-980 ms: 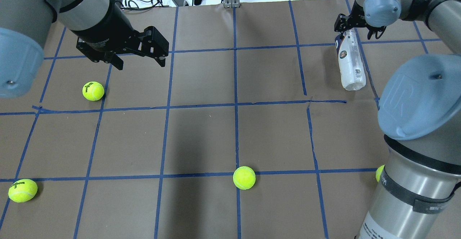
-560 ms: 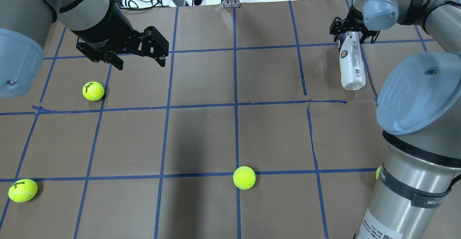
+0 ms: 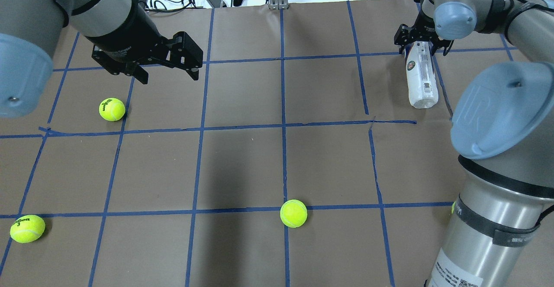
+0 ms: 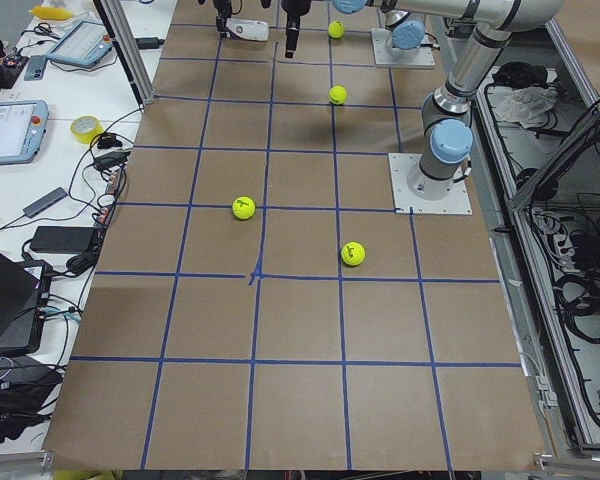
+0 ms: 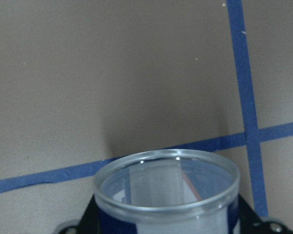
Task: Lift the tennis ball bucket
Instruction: 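Lower the right gripper onto the upright tennis ball can and grasp it, then tip the can over and carry it with the right gripper toward the table center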
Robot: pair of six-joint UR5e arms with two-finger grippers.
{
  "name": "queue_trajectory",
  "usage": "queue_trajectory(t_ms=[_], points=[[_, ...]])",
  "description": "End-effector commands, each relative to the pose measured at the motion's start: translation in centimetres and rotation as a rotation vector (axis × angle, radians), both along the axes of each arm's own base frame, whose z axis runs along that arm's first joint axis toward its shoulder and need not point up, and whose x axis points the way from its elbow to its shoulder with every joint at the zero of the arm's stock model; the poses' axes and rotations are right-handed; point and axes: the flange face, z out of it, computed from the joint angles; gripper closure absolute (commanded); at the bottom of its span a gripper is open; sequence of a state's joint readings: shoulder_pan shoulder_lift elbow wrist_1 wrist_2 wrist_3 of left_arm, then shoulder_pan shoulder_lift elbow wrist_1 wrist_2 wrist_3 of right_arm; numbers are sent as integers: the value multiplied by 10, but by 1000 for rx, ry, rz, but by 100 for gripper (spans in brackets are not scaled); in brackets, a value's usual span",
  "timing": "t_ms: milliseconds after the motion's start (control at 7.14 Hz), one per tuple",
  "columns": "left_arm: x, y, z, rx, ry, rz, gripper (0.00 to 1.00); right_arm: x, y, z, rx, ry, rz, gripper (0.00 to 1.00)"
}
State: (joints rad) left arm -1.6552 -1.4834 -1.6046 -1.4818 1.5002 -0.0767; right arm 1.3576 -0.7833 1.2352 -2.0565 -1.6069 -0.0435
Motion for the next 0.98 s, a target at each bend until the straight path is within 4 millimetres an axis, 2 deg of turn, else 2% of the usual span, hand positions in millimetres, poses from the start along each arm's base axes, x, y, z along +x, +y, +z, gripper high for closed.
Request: queue_trajectory(t_ms=[0,140,280,420,700,840], points=[[0,1,1,-2,0,0,0,7,1,10,-21,-62,26,55],[0,0,0,0,0,0,0,20,3,41,-61,-61,89,60],[0,1,1,0,0,0,0,61,6,72,-108,-75,228,59],[0,0,0,0,0,0,0,113,14,92,-128,-66,382,60],[0,1,1,0,0,0,0,194,43,107,-119,-57,731,60],[0,1,1,-2,0,0,0,254,67,128,-151,-61,911,61]])
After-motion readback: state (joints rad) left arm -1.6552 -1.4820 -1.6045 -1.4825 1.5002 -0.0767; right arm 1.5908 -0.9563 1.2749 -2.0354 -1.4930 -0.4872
